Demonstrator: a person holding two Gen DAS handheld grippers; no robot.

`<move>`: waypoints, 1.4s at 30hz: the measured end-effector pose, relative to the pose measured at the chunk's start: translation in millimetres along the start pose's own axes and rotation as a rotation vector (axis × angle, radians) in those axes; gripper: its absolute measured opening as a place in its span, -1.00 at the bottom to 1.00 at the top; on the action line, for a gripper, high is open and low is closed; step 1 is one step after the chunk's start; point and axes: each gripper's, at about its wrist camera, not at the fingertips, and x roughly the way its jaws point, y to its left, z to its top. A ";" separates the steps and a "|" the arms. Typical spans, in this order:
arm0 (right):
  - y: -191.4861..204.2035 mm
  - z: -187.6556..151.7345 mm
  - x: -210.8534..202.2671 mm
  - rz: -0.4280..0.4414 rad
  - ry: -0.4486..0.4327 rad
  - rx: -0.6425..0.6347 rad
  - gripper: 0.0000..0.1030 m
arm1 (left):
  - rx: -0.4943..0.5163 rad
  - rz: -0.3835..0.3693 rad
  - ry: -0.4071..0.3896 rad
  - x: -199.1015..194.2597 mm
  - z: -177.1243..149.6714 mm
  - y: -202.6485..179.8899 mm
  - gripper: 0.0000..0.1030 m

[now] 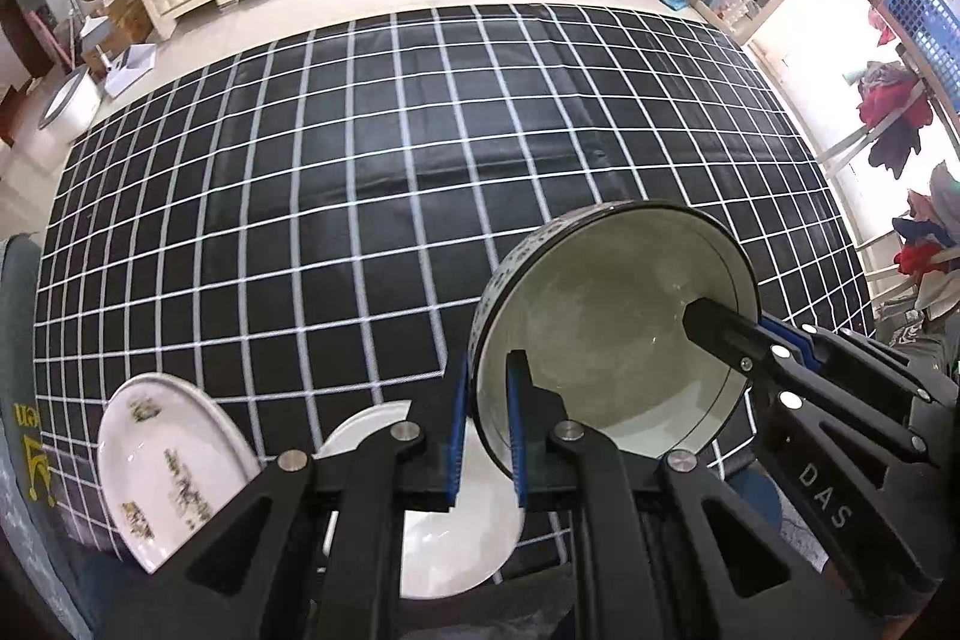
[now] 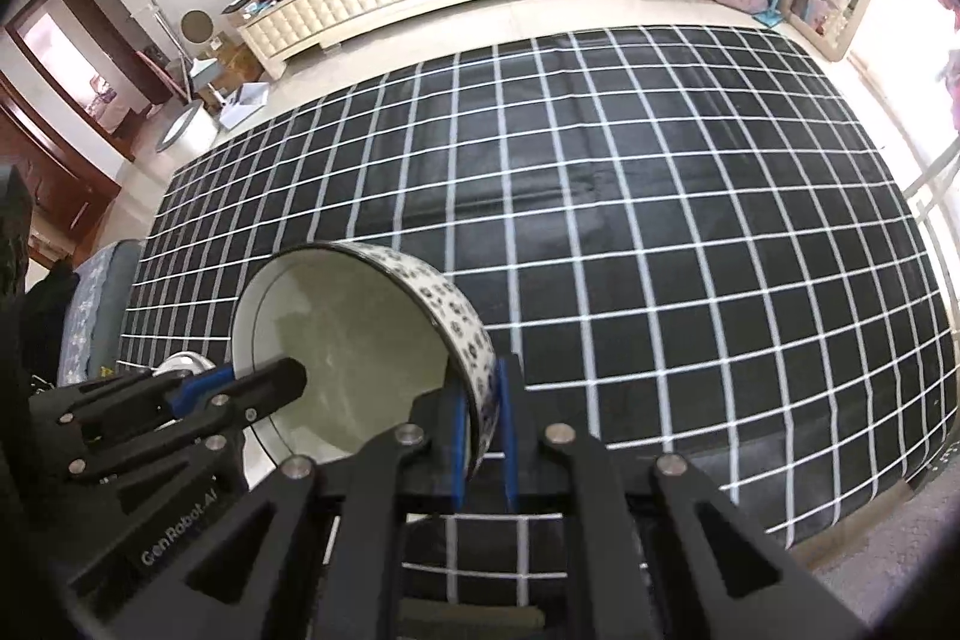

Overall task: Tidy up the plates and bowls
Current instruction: 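Carry the floral-patterned bowl and lower it onto the bowl stack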

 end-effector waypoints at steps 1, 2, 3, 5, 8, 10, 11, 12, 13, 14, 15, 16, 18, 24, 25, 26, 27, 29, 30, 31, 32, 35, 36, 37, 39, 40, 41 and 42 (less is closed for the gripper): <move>5.8 -2.1 -0.3 0.002 0.001 -0.004 -0.74 | -0.004 0.002 -0.004 -4.3 -4.1 5.7 -0.79; 11.5 -4.2 0.0 0.002 0.003 -0.009 -0.74 | -0.008 0.003 -0.006 -7.3 -7.9 9.9 -0.79; 16.2 -6.5 -0.2 0.002 0.008 -0.012 -0.74 | -0.016 0.003 -0.008 -10.6 -11.7 14.8 -0.79; 24.5 -10.9 1.0 0.005 0.021 -0.015 -0.74 | -0.027 0.005 -0.011 -13.9 -16.6 22.4 -0.79; 35.7 -17.4 4.5 0.011 0.043 -0.014 -0.74 | -0.034 0.006 -0.004 -15.2 -24.8 31.8 -0.79; 42.2 -21.3 6.2 0.012 0.057 -0.016 -0.74 | -0.036 0.007 0.001 -15.7 -31.4 37.3 -0.79; 45.6 -22.9 7.4 0.012 0.064 -0.018 -0.74 | -0.039 0.007 0.005 -15.3 -34.6 40.3 -0.79; 49.4 -24.6 9.2 0.011 0.073 -0.020 -0.74 | -0.041 0.008 0.009 -14.9 -37.5 42.2 -0.79; 52.2 -26.9 12.0 0.012 0.085 -0.017 -0.74 | -0.045 0.009 0.014 -14.3 -41.1 44.7 -0.80; 54.9 -29.3 15.0 0.013 0.099 -0.015 -0.74 | -0.051 0.009 0.020 -12.7 -46.5 45.7 -0.79; 58.0 -29.9 16.2 0.013 0.107 -0.011 -0.74 | -0.052 0.009 0.024 -12.0 -48.6 46.9 -0.79; 60.2 -32.3 19.0 0.013 0.118 -0.005 -0.74 | -0.050 0.011 0.030 -9.8 -51.1 47.4 -0.79; 67.1 -38.5 21.7 0.009 0.131 -0.009 -0.74 | -0.051 0.012 0.037 -7.9 -56.8 51.2 -0.80; 77.0 -52.9 31.4 -0.001 0.173 -0.014 -0.74 | -0.056 0.008 0.063 -0.3 -74.2 62.0 -0.79; 78.4 -54.3 34.1 0.001 0.182 -0.015 -0.74 | -0.062 0.011 0.072 2.3 -76.6 64.4 -0.79; 79.3 -55.9 35.6 0.003 0.188 -0.015 -0.74 | -0.064 0.015 0.081 5.1 -78.8 66.5 -0.80; 80.1 -57.0 38.8 0.009 0.200 -0.011 -0.74 | -0.066 0.019 0.087 6.9 -80.2 67.6 -0.80; 80.5 -57.4 43.5 0.020 0.215 -0.004 -0.74 | -0.073 0.022 0.099 11.4 -83.9 71.3 -0.79; 80.7 -58.4 45.9 0.017 0.223 -0.004 -0.74 | -0.076 0.017 0.106 13.8 -85.5 73.1 -0.80; 81.2 -58.7 48.0 0.013 0.227 -0.005 -0.74 | -0.079 0.013 0.111 16.3 -86.8 74.5 -0.80; 81.8 -58.8 50.4 0.010 0.231 -0.007 -0.74 | -0.079 0.013 0.113 17.7 -87.4 75.1 -0.80; 83.0 -59.6 53.0 -0.001 0.237 -0.010 -0.74 | -0.076 0.011 0.124 21.7 -87.0 75.3 -0.80; 81.9 -60.0 52.6 -0.006 0.237 -0.013 -0.74 | -0.075 0.011 0.127 22.5 -86.9 74.6 -0.80; 81.6 -60.2 52.8 -0.007 0.238 -0.014 -0.74 | -0.074 0.012 0.128 23.7 -87.0 74.4 -0.80; 80.7 -60.3 53.3 -0.003 0.240 -0.010 -0.74 | -0.074 0.013 0.128 24.6 -86.9 73.9 -0.79; 80.5 -60.5 53.2 -0.005 0.240 -0.011 -0.74 | -0.073 0.012 0.126 25.1 -86.8 74.2 -0.79; 80.5 -60.9 53.4 -0.009 0.242 -0.013 -0.74 | -0.072 0.010 0.125 25.0 -87.0 73.9 -0.79; 80.5 -60.5 53.8 -0.012 0.242 -0.015 -0.74 | -0.072 0.011 0.125 27.5 -87.1 75.3 -0.79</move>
